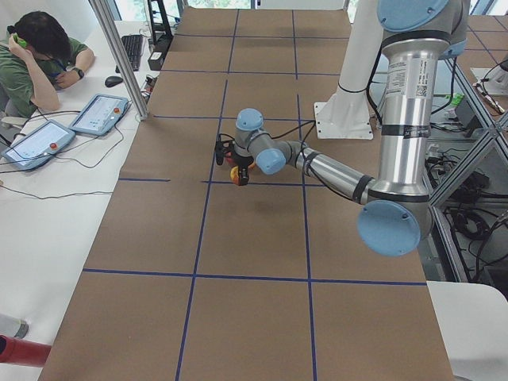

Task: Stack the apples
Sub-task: 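Lift the apple with the left gripper and carry it over the three-apple cluster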

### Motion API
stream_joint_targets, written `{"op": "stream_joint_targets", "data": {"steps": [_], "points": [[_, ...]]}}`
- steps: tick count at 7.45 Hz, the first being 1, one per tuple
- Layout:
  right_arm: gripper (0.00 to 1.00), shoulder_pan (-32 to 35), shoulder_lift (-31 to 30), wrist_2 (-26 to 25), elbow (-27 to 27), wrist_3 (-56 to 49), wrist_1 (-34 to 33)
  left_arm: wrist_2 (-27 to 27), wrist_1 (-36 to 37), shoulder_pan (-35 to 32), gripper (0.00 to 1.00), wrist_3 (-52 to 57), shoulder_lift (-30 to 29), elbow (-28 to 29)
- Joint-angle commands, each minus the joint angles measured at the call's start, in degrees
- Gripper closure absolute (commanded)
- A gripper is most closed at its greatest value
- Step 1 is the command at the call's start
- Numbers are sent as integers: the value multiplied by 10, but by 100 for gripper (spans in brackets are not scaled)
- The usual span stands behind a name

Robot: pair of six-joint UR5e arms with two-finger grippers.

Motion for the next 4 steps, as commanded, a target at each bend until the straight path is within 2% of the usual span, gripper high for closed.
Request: {"op": "stream_joint_targets", "data": {"steps": [1,2,4], "points": [[0,0,0,0,0,0,0,3,121,42,89,-94,-124,4],[0,0,0,1,0,0,0,3,121,65,91,-143,-143,7],[0,0,0,0,0,0,0,31,113,83,92,-187,-169,48]]}}
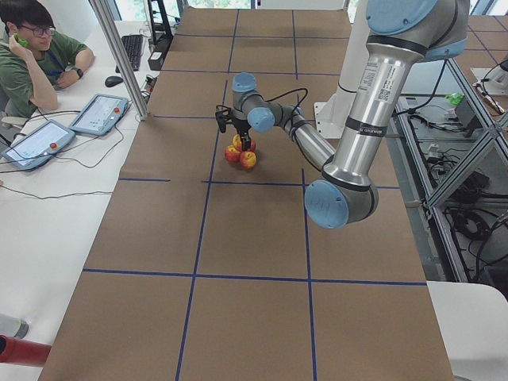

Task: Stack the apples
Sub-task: 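Lift the apple with the left gripper and carry it over the three-apple cluster, then lower the apple onto the top of the cluster and open the left gripper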

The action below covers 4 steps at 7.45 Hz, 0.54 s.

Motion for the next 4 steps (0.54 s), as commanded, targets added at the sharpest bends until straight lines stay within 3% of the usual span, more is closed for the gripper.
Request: {"op": "stream_joint_targets", "data": {"steps": [1,4], "points": [[0,0,0,0,0,0,0,17,-4,15,93,-44,-17,21],[0,0,0,0,0,0,0,19,-4,16,92,-58,-21,25]]}}
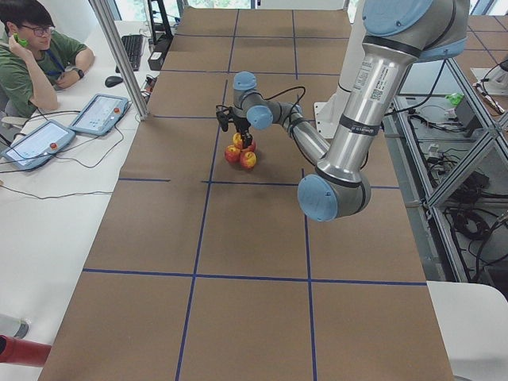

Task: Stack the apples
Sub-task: 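Lower the apple onto the top of the cluster and open the left gripper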

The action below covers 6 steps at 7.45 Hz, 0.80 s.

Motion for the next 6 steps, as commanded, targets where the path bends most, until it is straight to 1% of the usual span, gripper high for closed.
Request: {"op": "stream_joint_targets", "data": {"steps": [1,4,5,6], "points": [[0,0,0,0,0,0,0,2,0,1,92,-11,0,10],[0,0,0,0,0,0,0,2,1,1,92,-25,2,10],[0,0,0,0,0,0,0,2,1,1,90,-27,2,11],[0,0,0,0,0,0,0,3,0,1,78,-36,3,11]]}}
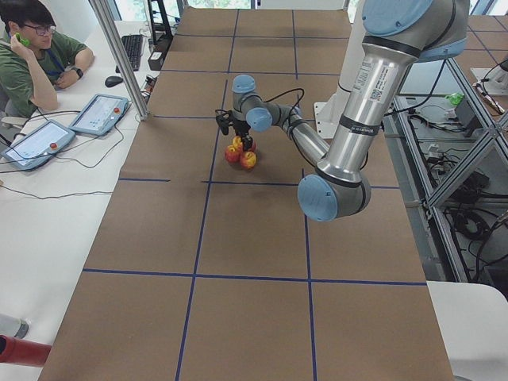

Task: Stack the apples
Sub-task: 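Lower the apple onto the top of the cluster and open the left gripper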

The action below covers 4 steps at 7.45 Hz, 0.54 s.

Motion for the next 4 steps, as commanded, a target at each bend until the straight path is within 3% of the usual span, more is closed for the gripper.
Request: {"op": "stream_joint_targets", "data": {"steps": [1,2,4], "points": [[0,0,0,0,0,0,0,1,-1,0,61,-9,1,0],[0,0,0,0,0,0,0,1,0,0,49,-9,1,0],[0,0,0,0,0,0,0,1,0,0,37,-9,1,5]]}}
